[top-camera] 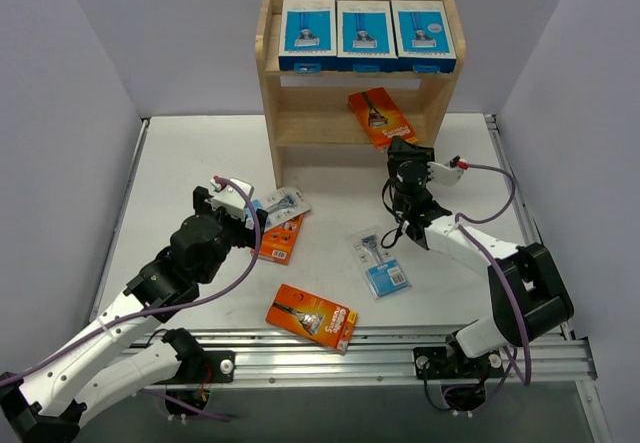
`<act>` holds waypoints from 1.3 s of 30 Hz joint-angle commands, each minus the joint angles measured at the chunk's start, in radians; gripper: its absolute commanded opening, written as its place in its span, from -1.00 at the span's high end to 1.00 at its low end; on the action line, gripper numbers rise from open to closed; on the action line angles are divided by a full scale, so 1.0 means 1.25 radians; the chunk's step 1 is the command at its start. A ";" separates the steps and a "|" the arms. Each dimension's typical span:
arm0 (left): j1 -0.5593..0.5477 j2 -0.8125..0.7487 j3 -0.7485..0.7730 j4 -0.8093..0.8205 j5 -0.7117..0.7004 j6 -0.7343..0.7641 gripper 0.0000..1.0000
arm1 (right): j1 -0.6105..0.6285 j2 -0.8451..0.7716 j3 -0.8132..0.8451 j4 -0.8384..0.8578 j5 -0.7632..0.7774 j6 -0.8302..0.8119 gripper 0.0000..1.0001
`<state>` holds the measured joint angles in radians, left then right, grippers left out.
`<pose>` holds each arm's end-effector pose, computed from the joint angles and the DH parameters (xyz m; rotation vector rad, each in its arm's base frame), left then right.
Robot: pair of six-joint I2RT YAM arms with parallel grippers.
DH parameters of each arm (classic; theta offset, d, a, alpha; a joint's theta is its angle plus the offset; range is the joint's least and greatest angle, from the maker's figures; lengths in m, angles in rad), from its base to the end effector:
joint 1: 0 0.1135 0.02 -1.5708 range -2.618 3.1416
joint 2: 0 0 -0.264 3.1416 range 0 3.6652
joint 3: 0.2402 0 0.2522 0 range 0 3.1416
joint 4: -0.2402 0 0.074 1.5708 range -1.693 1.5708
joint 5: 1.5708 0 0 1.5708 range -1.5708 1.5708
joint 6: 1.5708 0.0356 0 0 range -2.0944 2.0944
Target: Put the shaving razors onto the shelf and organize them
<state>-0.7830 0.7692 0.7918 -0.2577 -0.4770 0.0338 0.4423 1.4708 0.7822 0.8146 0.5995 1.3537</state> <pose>0.1367 -0.1130 0.3380 0.3867 1.7380 -0.1090 0.3010 0.1203 0.2798 1.1059 1.0893 1.0178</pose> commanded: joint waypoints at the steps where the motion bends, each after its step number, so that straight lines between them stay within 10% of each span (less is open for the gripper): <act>1: -0.003 -0.003 0.001 0.044 -0.015 0.005 -0.97 | 0.003 -0.007 0.038 0.044 -0.034 -0.039 0.41; 14: -0.003 -0.004 0.002 0.043 -0.014 0.006 -0.97 | -0.078 -0.062 0.036 -0.075 -0.198 -0.056 0.17; 39: -0.002 0.001 0.005 0.042 -0.015 0.011 -0.97 | -0.134 -0.011 0.059 -0.047 -0.352 -0.008 1.00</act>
<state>-0.7837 0.7700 0.7918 -0.2577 -0.4931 0.0391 0.2810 1.4704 0.8455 0.7113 0.1734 1.3174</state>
